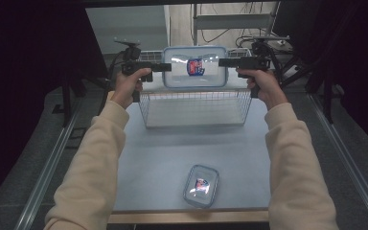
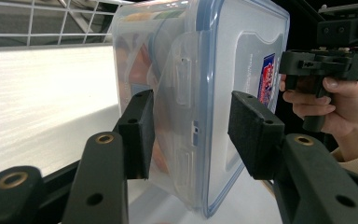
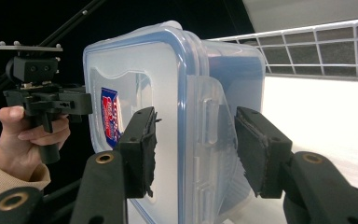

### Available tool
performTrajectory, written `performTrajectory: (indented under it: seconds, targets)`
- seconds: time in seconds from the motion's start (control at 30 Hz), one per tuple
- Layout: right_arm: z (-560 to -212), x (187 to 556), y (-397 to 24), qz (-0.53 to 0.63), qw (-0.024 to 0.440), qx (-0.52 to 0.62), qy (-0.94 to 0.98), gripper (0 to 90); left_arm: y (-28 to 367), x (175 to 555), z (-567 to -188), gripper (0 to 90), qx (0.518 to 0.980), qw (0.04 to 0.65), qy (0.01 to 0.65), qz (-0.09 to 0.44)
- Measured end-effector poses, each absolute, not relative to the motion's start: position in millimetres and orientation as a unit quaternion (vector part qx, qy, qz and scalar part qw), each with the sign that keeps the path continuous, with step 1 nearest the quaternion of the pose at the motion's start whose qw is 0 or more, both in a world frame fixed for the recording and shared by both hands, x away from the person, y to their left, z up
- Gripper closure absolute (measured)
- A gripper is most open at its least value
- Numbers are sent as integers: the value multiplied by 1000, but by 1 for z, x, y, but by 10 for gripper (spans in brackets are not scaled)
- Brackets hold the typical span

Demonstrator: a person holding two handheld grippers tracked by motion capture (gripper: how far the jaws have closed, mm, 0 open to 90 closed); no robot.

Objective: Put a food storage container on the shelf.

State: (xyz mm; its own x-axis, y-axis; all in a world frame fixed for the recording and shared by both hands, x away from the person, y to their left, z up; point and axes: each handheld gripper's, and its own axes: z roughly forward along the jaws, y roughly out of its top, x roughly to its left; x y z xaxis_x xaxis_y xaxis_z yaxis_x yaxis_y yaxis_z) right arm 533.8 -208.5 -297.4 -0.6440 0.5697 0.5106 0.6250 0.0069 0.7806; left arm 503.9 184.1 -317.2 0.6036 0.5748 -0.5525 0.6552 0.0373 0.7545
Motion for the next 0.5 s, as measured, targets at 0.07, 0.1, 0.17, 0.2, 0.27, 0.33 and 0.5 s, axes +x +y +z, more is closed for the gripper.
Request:
performTrajectory:
  seconds: [0.07,0.1,0.17,0.2,0.27,0.33,0.5]
  targets:
    - [-297,534,-208,-563,26,-424,-709,491,184,506,-317,524,691,568,445,-39]
    - [-295,537,-208,-557,27,-431,-709,487,185,509,-318,524,688,569,448,-45]
    - [-294,540,-207,-554,32,-440,-706,484,186,512,-319,524,684,572,450,-51]
    - [-294,542,-206,-553,34,-444,-704,484,187,513,-320,524,682,572,452,-54]
    - [-294,543,-206,-552,33,-447,-703,483,186,514,-320,524,676,576,456,-57]
    - [-295,547,-206,-552,35,-457,-697,482,187,517,-322,521,670,578,461,-62]
    - [-296,550,-204,-550,39,-476,-685,480,187,522,-324,514,661,581,470,-70]
